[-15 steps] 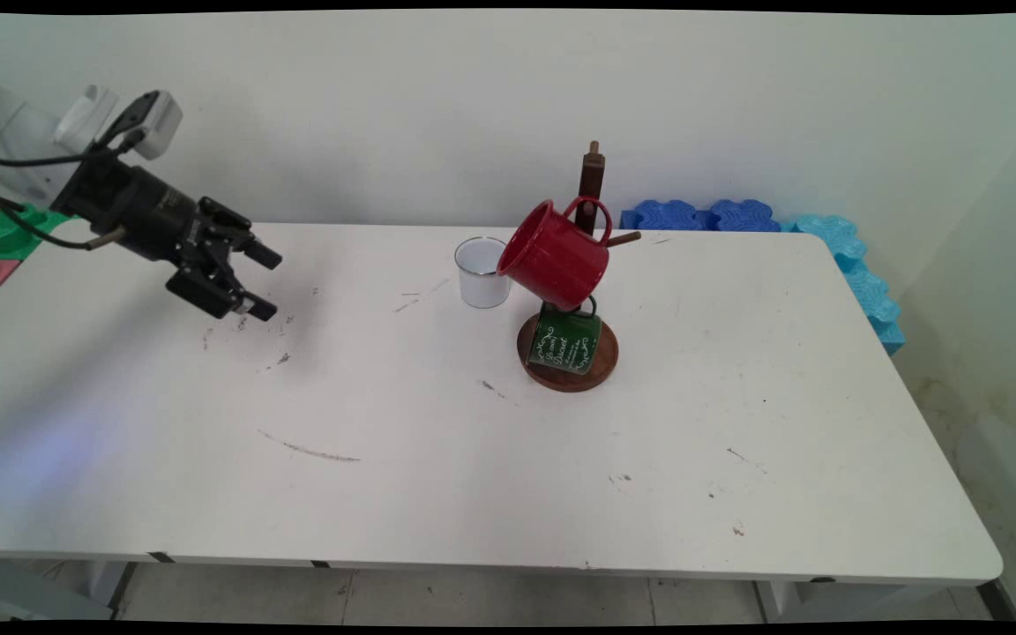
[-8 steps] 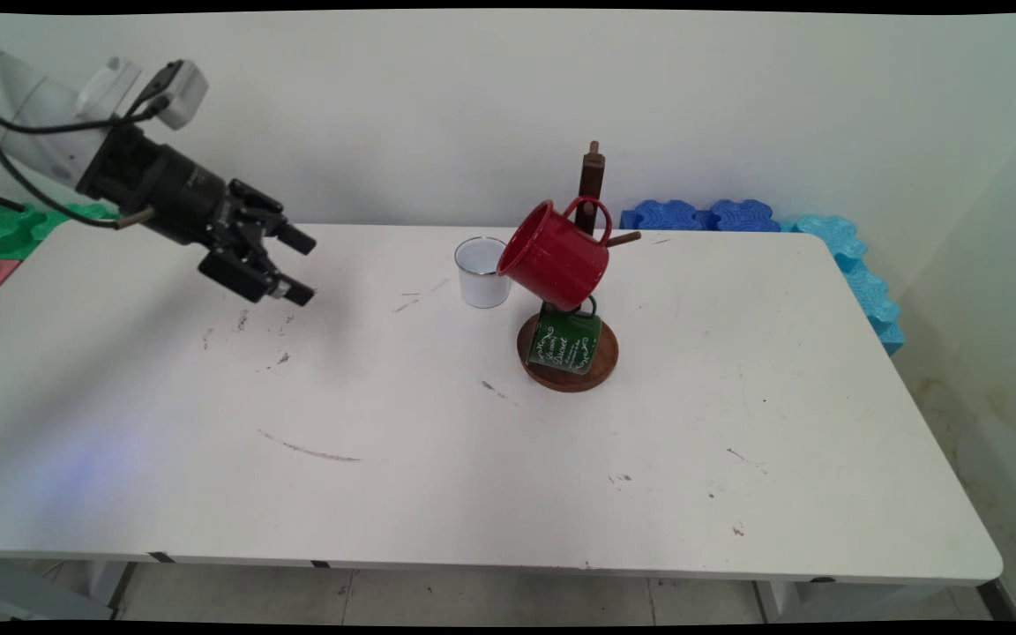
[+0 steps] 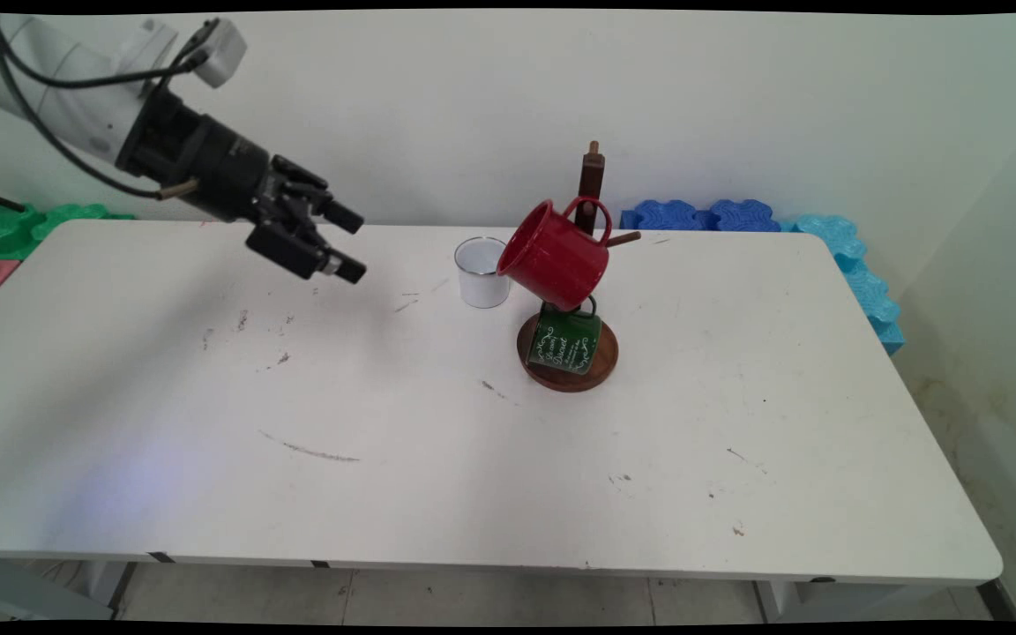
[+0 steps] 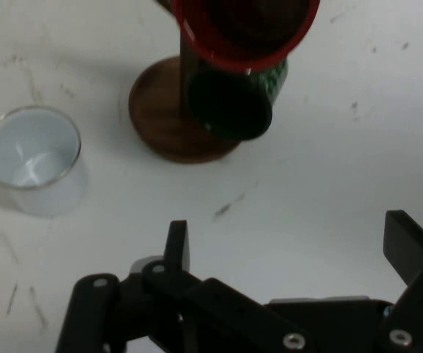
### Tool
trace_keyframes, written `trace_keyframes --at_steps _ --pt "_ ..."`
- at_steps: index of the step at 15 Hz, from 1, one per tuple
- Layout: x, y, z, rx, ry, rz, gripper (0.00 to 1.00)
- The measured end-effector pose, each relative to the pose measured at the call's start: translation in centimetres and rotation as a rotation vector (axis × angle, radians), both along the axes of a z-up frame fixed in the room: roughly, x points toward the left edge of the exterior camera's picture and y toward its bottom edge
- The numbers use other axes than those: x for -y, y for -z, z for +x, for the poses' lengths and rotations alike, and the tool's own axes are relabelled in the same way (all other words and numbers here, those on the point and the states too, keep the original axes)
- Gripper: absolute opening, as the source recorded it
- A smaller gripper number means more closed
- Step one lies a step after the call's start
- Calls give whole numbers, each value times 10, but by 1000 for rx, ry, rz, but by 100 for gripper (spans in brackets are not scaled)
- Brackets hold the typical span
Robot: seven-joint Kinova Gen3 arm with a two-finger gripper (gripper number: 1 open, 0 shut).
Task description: Pick up the red mug from the rack
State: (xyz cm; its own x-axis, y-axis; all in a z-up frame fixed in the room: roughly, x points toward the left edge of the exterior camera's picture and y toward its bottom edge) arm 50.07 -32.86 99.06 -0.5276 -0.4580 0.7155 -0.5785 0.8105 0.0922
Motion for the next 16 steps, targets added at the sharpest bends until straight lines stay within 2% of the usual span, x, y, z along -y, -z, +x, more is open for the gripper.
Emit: trace_keyframes --at_steps 9,16 --pt "24 -23 -53 -97 -20 -1 100" --pt "37 -24 -80 -144 -48 33 100"
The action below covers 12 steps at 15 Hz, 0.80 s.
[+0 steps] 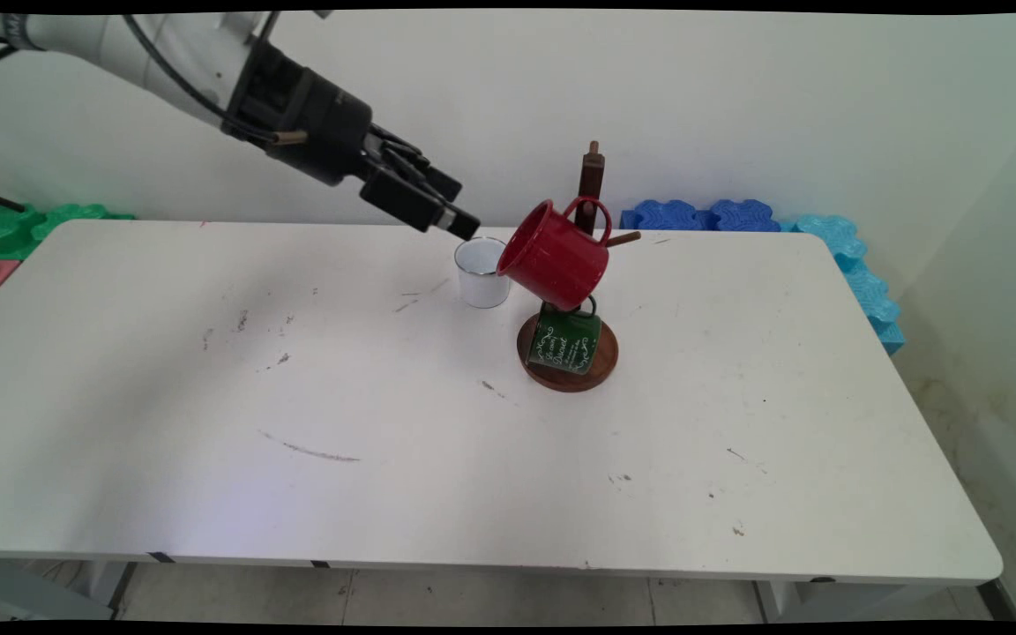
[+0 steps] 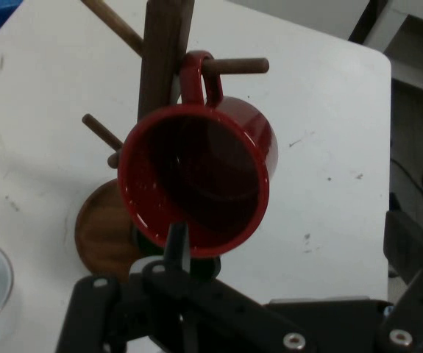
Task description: Pick up the red mug from the rack
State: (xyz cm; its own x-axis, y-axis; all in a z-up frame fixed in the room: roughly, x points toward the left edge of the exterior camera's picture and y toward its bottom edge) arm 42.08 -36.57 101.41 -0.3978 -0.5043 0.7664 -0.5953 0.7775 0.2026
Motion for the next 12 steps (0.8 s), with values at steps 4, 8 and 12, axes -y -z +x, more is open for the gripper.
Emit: trace_keyframes --at_steps 4,8,12 --pt "5 4 -12 -16 -13 27 100" --pt "10 7 -22 -32 -21 49 100" --pt "15 13 -31 -43 -33 68 100"
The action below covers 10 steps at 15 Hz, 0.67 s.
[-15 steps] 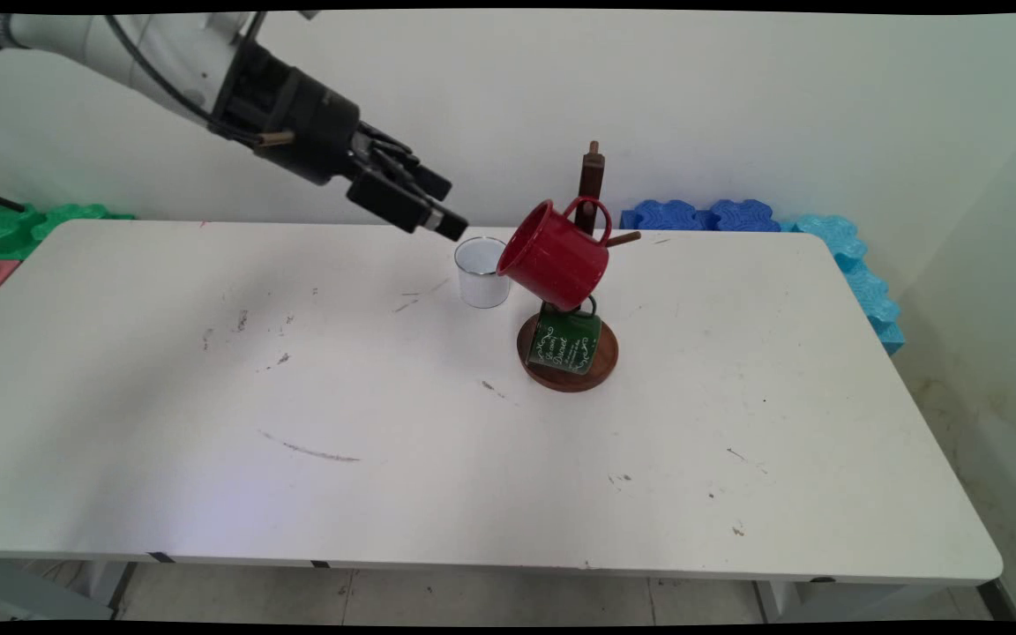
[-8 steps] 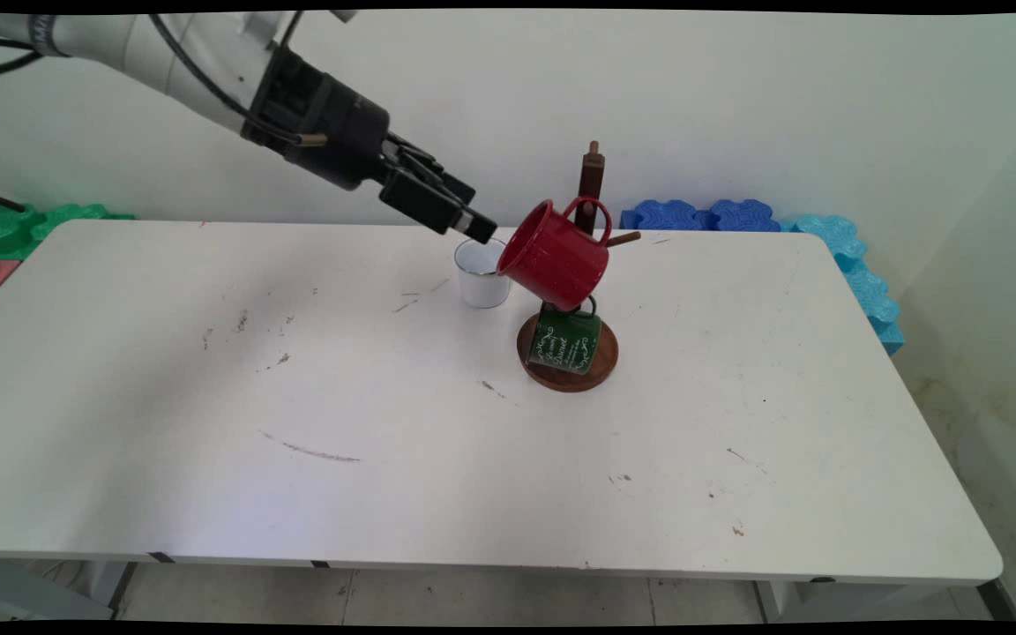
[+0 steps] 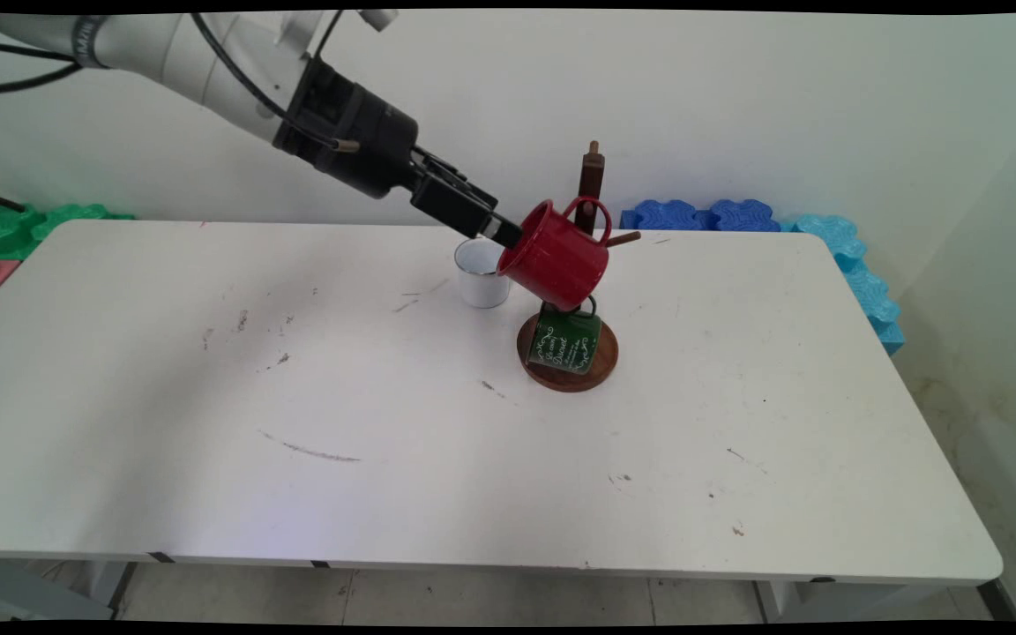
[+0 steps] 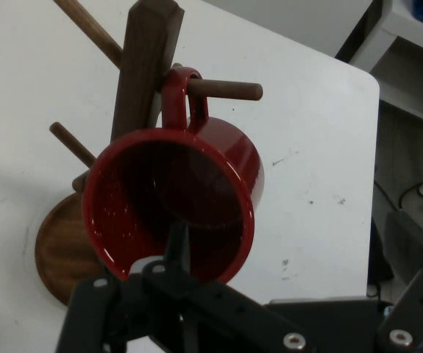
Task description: Pick up the red mug from the rack
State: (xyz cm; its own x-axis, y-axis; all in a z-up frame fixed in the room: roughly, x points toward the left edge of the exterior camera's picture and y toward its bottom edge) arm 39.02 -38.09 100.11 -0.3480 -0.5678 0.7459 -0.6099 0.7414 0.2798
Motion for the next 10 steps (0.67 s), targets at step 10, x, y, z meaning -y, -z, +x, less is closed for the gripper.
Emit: trace_keyframes --at_steps 10 --pt "19 22 -18 -24 -20 35 100"
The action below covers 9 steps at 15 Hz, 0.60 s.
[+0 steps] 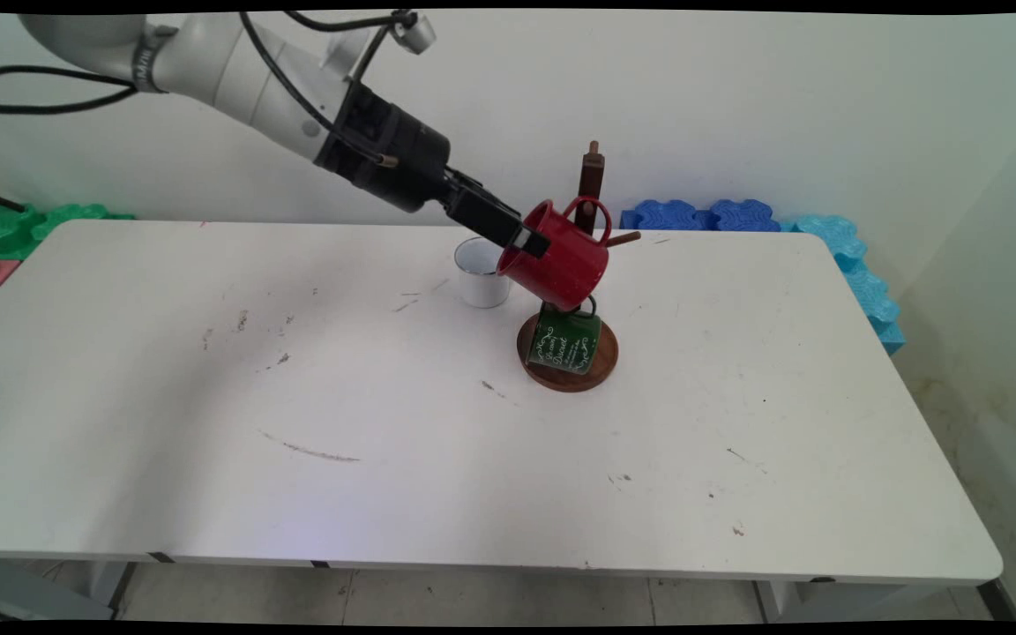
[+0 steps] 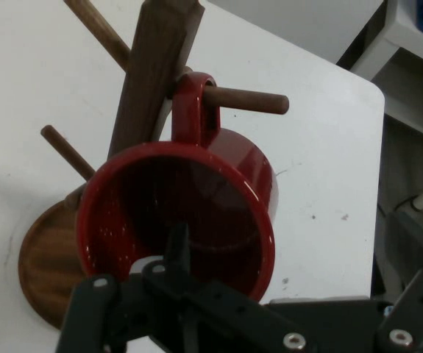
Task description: Pick up the red mug from the rack
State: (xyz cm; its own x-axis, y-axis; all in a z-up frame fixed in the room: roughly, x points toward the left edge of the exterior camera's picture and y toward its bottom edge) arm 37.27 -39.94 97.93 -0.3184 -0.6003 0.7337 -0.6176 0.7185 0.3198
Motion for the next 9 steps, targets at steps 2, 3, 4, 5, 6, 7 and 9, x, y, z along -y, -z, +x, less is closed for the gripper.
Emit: trace_keyframes --at_steps 2,3,4,5,6,7,9 --pt "3 4 -3 -8 -1 5 100" --pt "4 5 -4 -10 0 6 100" --pt "5 7 -5 -13 0 9 100" --pt "6 8 -6 -15 0 10 100" --pt "7 9 -7 -19 1 13 100" --pt "8 11 -9 -22 2 16 100" --pt "8 14 -10 -26 4 21 100"
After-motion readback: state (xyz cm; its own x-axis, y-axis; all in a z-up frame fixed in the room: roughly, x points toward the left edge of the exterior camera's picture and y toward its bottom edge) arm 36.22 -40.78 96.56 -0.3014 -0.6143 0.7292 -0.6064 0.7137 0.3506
